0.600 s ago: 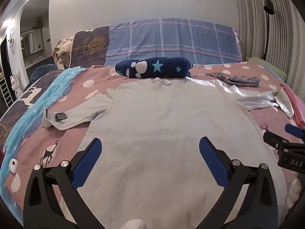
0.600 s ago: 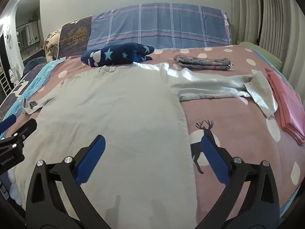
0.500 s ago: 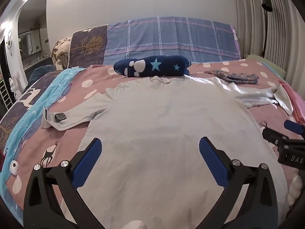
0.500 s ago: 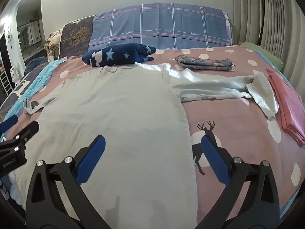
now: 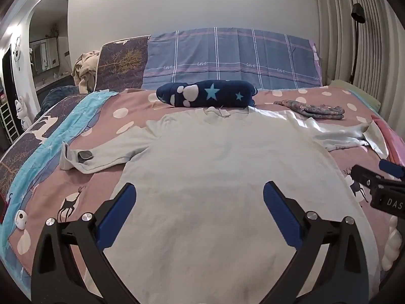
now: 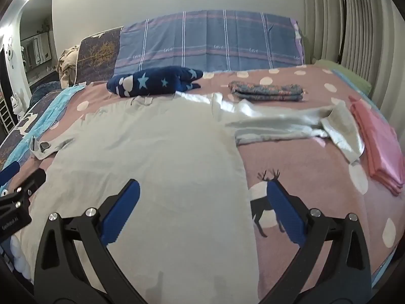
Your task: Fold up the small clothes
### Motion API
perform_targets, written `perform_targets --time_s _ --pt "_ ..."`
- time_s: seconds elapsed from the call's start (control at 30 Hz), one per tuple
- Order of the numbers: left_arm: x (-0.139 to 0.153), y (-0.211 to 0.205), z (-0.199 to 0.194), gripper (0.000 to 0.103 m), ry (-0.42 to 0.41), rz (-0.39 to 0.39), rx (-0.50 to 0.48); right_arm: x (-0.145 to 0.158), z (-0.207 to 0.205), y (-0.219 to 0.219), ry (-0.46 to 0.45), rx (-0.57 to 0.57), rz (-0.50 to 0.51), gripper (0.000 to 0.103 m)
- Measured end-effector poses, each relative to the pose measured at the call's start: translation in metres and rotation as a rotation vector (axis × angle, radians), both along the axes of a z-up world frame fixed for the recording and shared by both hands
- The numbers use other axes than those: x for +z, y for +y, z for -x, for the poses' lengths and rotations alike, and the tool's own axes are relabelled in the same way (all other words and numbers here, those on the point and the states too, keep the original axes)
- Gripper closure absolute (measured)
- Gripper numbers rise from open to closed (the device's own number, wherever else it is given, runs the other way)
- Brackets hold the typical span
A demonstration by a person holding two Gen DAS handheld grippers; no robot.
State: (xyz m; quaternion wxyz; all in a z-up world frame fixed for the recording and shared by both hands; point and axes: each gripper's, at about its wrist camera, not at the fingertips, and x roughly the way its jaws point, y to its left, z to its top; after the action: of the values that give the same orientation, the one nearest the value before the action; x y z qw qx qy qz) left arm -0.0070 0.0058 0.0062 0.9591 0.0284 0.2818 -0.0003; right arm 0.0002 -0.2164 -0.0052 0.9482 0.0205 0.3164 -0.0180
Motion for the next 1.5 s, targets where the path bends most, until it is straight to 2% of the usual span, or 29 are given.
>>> perform_targets --time_s 0.3,0.67,1.5 --pt "0.000 0.000 0.003 0.002 -0.049 -0.007 0.000 0.006 0.001 0.002 -0.016 0.001 -0.003 0.002" --pt "-0.008 -0.003 -0.001 0.002 0.019 -0.027 -0.031 0.006 0.003 0.006 -0.019 0.015 -0.013 0.002" --pt "-0.016 0.007 -0.003 0.002 0.029 -0.035 -0.002 -0.001 0.003 0.028 0.006 0.048 0.033 0.002"
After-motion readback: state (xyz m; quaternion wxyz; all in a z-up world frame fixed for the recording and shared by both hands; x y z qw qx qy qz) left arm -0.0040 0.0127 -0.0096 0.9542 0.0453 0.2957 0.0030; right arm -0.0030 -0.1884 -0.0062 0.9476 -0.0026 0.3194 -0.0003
